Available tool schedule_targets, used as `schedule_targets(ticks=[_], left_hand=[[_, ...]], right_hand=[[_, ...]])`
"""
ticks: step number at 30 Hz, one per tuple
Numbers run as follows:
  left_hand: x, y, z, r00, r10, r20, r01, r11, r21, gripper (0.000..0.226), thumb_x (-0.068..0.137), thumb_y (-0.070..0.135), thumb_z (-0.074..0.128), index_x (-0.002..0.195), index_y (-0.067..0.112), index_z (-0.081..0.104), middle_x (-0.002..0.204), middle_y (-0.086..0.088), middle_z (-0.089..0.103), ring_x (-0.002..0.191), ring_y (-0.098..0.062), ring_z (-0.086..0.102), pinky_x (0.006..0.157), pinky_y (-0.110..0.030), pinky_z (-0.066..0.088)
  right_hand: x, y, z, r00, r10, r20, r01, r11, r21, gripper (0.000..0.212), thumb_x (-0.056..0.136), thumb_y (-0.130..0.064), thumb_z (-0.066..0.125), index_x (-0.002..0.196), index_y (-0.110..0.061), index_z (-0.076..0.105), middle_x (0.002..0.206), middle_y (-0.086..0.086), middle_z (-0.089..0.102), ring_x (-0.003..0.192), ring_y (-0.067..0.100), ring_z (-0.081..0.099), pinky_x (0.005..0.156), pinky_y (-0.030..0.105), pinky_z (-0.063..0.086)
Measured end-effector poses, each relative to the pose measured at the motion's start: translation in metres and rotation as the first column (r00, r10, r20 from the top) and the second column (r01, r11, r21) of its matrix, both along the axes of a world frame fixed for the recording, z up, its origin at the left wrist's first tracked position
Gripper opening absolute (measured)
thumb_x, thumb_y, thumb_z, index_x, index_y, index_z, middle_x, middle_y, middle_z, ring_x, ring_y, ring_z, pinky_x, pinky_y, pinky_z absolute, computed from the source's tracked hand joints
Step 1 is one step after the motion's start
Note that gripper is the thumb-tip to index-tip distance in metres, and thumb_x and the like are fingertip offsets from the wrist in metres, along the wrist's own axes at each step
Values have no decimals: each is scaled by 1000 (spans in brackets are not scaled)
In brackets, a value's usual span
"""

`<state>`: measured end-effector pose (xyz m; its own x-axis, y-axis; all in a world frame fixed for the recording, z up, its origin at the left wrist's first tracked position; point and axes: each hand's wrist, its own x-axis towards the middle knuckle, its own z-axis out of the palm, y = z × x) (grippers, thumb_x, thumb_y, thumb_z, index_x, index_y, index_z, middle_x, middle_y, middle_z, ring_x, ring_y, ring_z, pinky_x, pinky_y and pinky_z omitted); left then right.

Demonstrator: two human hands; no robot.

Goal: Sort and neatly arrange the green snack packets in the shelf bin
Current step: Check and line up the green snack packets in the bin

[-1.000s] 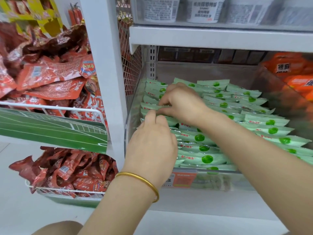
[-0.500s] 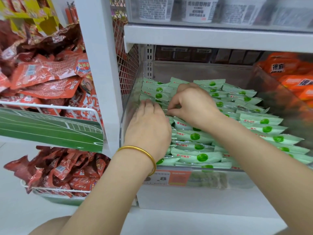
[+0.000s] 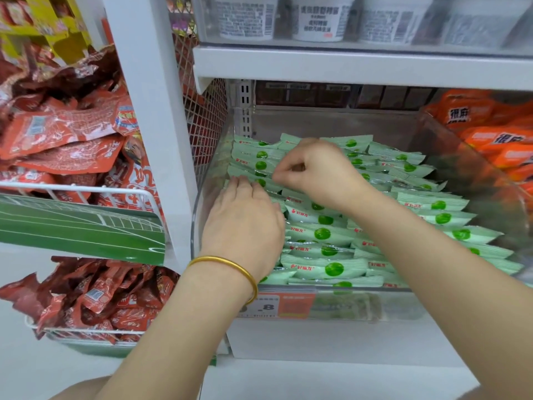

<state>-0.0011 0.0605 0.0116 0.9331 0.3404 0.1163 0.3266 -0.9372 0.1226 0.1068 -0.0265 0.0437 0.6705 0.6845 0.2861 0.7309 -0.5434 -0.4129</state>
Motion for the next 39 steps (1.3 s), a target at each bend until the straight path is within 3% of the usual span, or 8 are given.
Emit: schedule_targets(ticks=[3,7,11,16,23,26,32,39], left_hand=[[1,-2,0,998,16,56,-14,999,-33,53,100,31,23,144,1,23,152,-15,21,142,-26,13,117,-35,12],[1,-1,-4,1000,12,16,-13,999,47,70,92,39,-2,142,0,27,150,-18,25,142,-29,15,117,-37,13],[-1,-3,-4,1000,23,11,-23,999,34,79,80,40,-2,144,0,22,152,-18,20,143,-27,12,118,-36,11],[-1,-2,-6,999,9,40,-10,999,42,88,76,43,-14,145,0,20,153,-18,19,143,-27,11,118,-35,10],[-1,-2,-8,998,2,62,-5,999,42,97,67,45,-19,144,1,21,152,-18,20,143,-27,13,118,-35,10],[-2,-3,-7,999,12,44,-13,1000,15,82,83,46,-10,145,1,20,153,-18,18,143,-27,12,118,-36,9],[-2,-3,-6,999,13,51,-14,1000,28,97,68,46,-18,145,3,22,152,-17,21,142,-27,15,118,-35,11],[-2,-4,-5,999,22,50,-23,1000,10,92,74,50,-13,146,3,20,153,-15,20,143,-25,13,117,-33,8]], right_hand=[[9,9,4,998,-53,19,52,999,14,11,85,-27,66,87,-21,74,82,-5,50,95,22,53,83,33,46],[9,25,0,997,0,73,18,969,-245,15,82,-34,67,91,-23,74,96,0,55,109,25,49,88,35,47],[9,32,-2,989,3,151,40,958,-283,12,85,-30,66,93,-22,71,99,-1,49,112,24,45,80,29,41],[8,31,-9,987,2,158,26,984,-177,9,88,-19,59,90,-19,68,94,-1,56,101,24,54,76,29,44],[5,26,-11,991,-33,126,31,999,23,9,91,-22,54,90,-18,62,86,-3,58,88,23,56,71,34,47],[4,24,-9,981,-98,168,75,987,142,11,93,-24,51,93,-18,60,95,-2,62,90,22,55,72,36,46],[13,24,-5,963,-177,-204,256,838,481,7,94,-16,52,88,-15,54,86,-3,54,83,16,50,67,27,35],[9,33,-16,943,-32,-330,183,879,440,5,97,-11,45,95,-14,48,88,-2,50,80,12,43,60,22,30]])
